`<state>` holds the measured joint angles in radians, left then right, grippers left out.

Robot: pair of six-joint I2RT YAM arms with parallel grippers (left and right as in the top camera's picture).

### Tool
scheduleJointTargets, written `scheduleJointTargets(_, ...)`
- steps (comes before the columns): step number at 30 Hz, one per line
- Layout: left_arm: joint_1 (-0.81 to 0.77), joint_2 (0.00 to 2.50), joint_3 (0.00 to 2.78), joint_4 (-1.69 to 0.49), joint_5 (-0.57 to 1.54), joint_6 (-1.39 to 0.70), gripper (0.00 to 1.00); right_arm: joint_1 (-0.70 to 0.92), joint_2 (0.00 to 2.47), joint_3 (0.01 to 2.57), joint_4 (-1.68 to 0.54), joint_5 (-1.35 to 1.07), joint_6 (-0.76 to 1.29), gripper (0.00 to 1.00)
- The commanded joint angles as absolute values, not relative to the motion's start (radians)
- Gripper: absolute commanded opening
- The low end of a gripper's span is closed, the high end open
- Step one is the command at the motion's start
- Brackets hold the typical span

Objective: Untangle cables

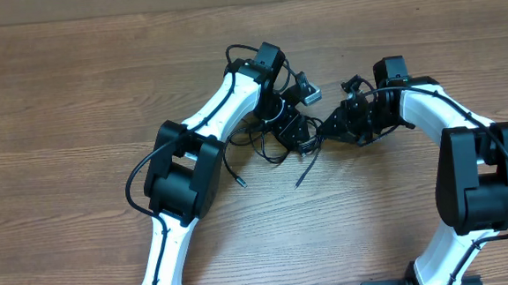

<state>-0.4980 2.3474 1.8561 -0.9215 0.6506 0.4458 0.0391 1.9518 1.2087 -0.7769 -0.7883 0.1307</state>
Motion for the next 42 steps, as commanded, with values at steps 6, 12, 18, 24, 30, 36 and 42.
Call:
scheduleJointTargets(6,-0.524,2.357,1.863,-0.951,0.613,0.419,0.45,0.036,1.959,1.199,-0.842,-0.739,0.163,0.25)
scheduleJointTargets(12,-0.537,2.357,1.831,-0.961,0.564,0.442,0.45,0.036,1.959,1.198,-0.844,-0.638,0.260,0.24)
scheduleJointTargets(18,-0.537,2.357,1.819,-0.972,0.576,0.442,0.50,0.049,1.959,1.198,-0.844,-0.551,0.293,0.24)
scheduleJointTargets(24,-0.537,2.357,1.819,-1.002,0.577,0.463,0.55,0.073,1.959,1.198,-0.845,-0.571,0.292,0.36)
scheduleJointTargets(30,-0.537,2.357,1.819,-1.050,0.575,0.528,0.53,0.095,1.959,1.198,-0.841,-0.630,0.293,0.39)
scheduleJointTargets(36,-0.537,2.357,1.819,-1.058,0.562,0.527,0.53,0.114,1.959,1.197,-0.849,-0.631,0.293,0.43)
scheduleJointTargets(42,-0.537,2.358,1.819,-1.059,0.527,0.527,0.51,0.121,1.959,1.197,-0.869,-0.639,0.280,0.46)
